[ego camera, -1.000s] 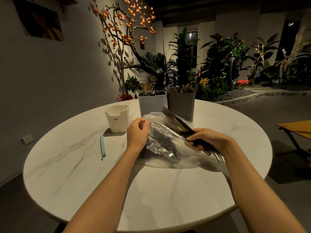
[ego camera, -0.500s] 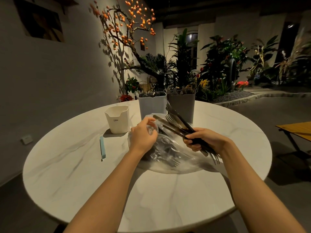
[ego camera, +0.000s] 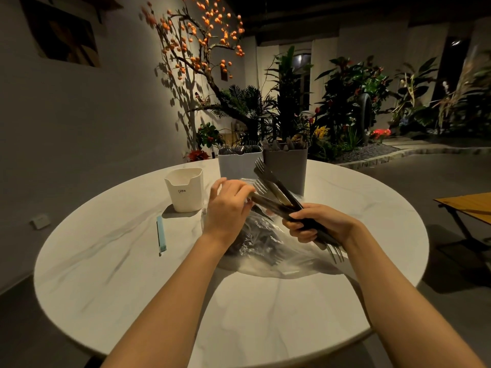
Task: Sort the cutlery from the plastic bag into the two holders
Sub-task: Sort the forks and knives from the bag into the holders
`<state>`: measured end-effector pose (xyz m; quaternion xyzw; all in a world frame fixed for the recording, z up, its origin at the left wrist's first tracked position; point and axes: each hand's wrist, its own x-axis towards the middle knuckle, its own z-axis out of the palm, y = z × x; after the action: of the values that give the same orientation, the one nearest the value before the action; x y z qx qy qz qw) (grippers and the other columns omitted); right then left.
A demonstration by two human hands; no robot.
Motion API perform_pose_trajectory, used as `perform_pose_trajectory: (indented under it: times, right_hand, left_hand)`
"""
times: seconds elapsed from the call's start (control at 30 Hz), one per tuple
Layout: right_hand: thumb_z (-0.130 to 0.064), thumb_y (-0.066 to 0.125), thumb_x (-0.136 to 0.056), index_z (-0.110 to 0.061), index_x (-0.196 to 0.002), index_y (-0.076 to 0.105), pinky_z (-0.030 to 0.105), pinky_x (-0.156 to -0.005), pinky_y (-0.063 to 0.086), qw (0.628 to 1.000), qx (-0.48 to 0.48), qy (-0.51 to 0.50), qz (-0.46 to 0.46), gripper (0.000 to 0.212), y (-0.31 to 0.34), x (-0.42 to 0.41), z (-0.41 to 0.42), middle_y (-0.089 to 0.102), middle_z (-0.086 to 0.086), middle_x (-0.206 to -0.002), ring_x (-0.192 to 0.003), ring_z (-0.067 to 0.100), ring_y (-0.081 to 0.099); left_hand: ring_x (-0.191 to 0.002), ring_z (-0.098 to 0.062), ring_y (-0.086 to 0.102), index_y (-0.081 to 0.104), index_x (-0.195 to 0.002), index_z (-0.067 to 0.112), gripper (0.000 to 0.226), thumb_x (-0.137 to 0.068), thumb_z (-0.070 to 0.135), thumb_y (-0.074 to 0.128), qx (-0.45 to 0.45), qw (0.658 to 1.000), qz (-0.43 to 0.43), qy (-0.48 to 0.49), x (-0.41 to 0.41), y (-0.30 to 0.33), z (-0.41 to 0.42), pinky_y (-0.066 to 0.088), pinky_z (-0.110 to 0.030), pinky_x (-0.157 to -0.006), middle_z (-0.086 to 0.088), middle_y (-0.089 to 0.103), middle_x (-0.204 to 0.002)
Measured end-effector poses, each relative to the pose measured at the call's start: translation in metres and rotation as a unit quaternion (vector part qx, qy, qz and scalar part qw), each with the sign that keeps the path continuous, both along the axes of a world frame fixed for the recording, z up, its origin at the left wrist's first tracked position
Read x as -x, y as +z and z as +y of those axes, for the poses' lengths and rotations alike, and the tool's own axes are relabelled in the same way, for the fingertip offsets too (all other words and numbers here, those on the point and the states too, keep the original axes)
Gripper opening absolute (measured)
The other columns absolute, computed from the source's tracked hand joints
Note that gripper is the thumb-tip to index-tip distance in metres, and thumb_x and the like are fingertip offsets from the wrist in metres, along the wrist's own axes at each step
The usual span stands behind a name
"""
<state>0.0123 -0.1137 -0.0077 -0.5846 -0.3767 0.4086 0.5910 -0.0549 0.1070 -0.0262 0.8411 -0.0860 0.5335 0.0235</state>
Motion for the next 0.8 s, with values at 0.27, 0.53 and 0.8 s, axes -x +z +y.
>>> perform_pose_trajectory:
  times: [0.27, 0.53, 0.8]
  right_hand:
    - [-0.016, 0.045, -0.091, -0.008, -0.083, 0.046, 0.014, -0.046, 0.037, 1.0, -0.008, 0.004, -0.007, 0.012, -0.0021, -0.001, -0.0014, 0.049, 0.001, -0.065, -0.047, 0.007, 0.04]
    - [-0.017, 0.049, -0.092, -0.003, -0.091, 0.05, 0.015, -0.049, 0.039, 1.0, 0.001, 0.002, -0.021, 0.013, -0.0056, -0.0035, -0.0027, 0.055, 0.005, -0.074, -0.051, 0.007, 0.042]
    - [-0.024, 0.048, -0.097, -0.002, -0.099, 0.052, 0.015, -0.048, 0.041, 0.998, 0.021, -0.061, -0.025, 0.022, -0.0026, 0.0012, 0.0, 0.06, 0.011, -0.083, -0.05, 0.009, 0.042]
  left_hand:
    - [-0.096, -0.02, 0.049, 0.066, -0.098, 0.018, 0.02, -0.081, 0.023, 0.074, 0.009, 0.995, 0.085, -0.046, -0.0013, -0.0013, -0.001, 0.039, -0.038, -0.089, -0.001, 0.062, -0.1]
    - [-0.091, -0.007, 0.046, 0.066, -0.094, 0.027, 0.043, -0.083, 0.066, 0.052, 0.05, 0.974, 0.177, -0.129, 0.0054, 0.0037, -0.0039, 0.037, -0.034, -0.089, 0.012, 0.064, -0.095]
    - [-0.081, -0.005, 0.052, 0.075, -0.101, 0.017, 0.038, -0.08, 0.045, 0.061, 0.135, 0.954, 0.2, -0.178, 0.0069, 0.0077, -0.0013, 0.053, -0.039, -0.08, 0.008, 0.068, -0.094]
